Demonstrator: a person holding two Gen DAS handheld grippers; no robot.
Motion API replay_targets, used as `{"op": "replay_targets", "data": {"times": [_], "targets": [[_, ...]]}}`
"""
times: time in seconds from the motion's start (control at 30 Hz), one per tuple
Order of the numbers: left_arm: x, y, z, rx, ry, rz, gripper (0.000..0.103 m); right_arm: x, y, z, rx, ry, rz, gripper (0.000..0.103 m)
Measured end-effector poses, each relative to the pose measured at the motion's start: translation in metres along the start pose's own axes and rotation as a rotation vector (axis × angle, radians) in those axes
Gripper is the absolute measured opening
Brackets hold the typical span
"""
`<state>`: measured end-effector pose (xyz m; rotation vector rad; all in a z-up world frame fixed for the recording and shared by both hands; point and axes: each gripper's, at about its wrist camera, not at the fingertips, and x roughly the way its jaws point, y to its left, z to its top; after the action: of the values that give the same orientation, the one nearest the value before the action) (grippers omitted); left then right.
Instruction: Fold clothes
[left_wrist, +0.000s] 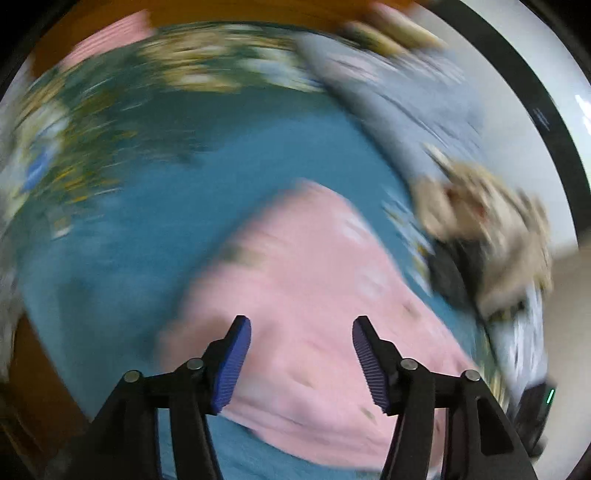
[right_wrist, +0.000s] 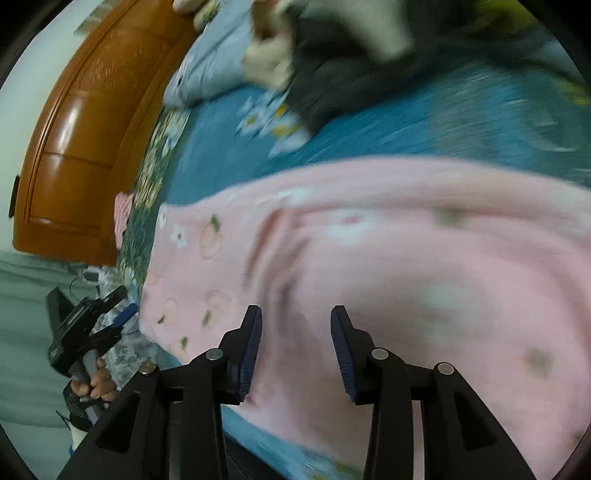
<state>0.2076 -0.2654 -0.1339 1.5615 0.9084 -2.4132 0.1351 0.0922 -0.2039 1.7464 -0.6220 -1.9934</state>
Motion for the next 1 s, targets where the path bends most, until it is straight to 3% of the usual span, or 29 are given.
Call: {"op": "replay_targets", "data": {"times": [0.13,0.2,0.3,0.37,0.4,0.5,0.57,0.7,0.77,0.83,1.0], "targets": [[0.046,-0.076,-0.040,0.192,0.096,-0.023,0.063,-0.037,-0.054,-0.038,0.162,-0.069,-0.009,0.054],[0.071,-0.101,-0.061,0.250,0.157,-0.007,0.063,-0.055,-0.081,-0.057,0.243,-0.104,-0.013,0.055],[0.105,-0.126,-0.094,0.403,0.211,0.129,0.063,-0.083,-0.122,-0.086,0.364,-0.156,-0.019,0.057],[0.103,-0.133,-0.099,0.444,0.200,0.142,0.063,-0.101,-0.149,-0.105,0.445,-0.191,-0.024,0.069],[0.098,-0.136,-0.099,0.453,0.187,0.135,0.063,-0.110,-0.163,-0.115,0.485,-0.208,-0.026,0.069],[0.074,-0.117,-0.091,0.308,0.156,-0.001,0.064,-0.112,-0.187,-0.127,0.577,-0.242,0.020,0.069],[0.065,-0.100,-0.093,0.197,0.139,-0.048,0.064,-0.097,-0.191,-0.125,0.620,-0.256,0.065,0.069],[0.060,-0.075,-0.094,0.051,0.142,-0.103,0.064,-0.084,-0.193,-0.117,0.683,-0.279,0.065,0.068],[0.059,-0.070,-0.098,-0.003,0.140,-0.125,0.064,-0.081,-0.192,-0.113,0.712,-0.268,0.069,0.041],[0.057,-0.066,-0.101,-0.034,0.141,-0.139,0.064,-0.080,-0.189,-0.109,0.733,-0.258,0.059,0.030],[0.042,-0.056,-0.096,-0.057,0.120,-0.133,0.064,-0.099,-0.144,-0.081,0.583,-0.306,-0.043,0.023]]}}
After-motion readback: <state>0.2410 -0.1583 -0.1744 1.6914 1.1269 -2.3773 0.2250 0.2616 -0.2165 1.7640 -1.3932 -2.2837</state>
